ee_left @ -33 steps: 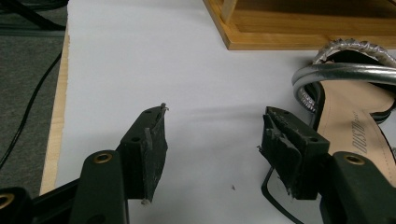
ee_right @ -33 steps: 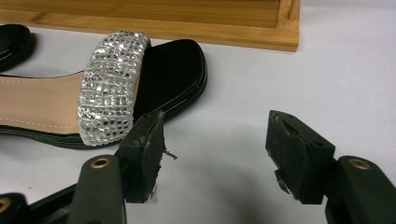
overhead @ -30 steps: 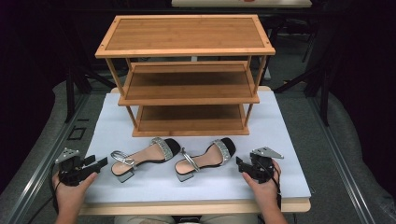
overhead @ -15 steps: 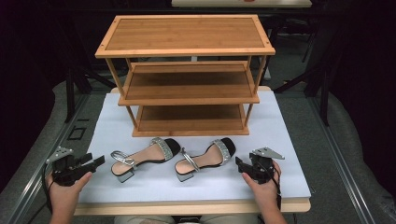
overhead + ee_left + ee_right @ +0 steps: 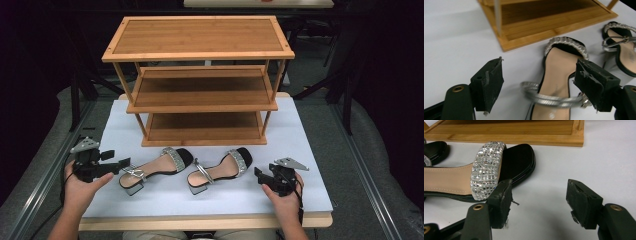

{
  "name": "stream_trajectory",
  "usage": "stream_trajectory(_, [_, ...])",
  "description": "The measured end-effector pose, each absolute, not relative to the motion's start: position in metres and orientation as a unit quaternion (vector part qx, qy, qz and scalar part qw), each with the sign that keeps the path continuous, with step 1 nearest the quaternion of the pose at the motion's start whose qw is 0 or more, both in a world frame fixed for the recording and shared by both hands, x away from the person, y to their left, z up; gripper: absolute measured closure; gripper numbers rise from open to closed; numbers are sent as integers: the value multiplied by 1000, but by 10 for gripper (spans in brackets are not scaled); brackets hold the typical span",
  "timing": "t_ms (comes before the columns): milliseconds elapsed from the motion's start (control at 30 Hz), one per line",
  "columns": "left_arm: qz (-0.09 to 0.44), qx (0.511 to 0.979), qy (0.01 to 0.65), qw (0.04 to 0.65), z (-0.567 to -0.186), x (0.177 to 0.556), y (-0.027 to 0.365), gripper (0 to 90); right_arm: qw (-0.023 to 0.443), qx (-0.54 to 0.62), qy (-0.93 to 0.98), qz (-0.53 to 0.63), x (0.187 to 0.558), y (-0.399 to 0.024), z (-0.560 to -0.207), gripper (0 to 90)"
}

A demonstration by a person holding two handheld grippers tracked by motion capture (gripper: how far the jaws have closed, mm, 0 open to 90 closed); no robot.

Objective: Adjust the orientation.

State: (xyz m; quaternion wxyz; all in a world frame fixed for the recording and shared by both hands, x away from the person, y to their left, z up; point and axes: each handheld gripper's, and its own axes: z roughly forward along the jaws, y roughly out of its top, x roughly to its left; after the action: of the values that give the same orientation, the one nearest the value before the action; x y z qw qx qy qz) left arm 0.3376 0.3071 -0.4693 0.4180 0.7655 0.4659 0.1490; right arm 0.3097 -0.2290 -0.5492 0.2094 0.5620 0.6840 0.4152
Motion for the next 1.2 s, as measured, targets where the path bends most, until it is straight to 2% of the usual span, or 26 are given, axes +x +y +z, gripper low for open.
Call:
stream_trajectory(100, [138, 792, 443, 398, -460, 348, 296, 233, 211, 561, 683, 418, 310, -230, -550, 369])
stream_trajectory(133, [132, 802, 436, 386, -458, 351, 292, 274, 213, 560, 681, 422, 310, -229, -550, 369])
stream_trajectory(300, [103, 848, 415, 313, -455, 363, 271, 332, 209, 560, 684, 418, 310, -230, -550, 368])
stream_trajectory(600, [56, 914, 370, 158, -463, 387, 231, 332, 206, 556, 687, 421, 311, -229, -550, 366])
stream_trajectory(767, [36, 925, 367, 96, -472, 401, 218, 328, 202, 555, 691, 417, 311, -229, -550, 366])
stream_trajectory(1200, [-13, 925, 380, 30, -499, 415, 208, 312, 194, 554, 691, 421, 312, -231, -551, 366])
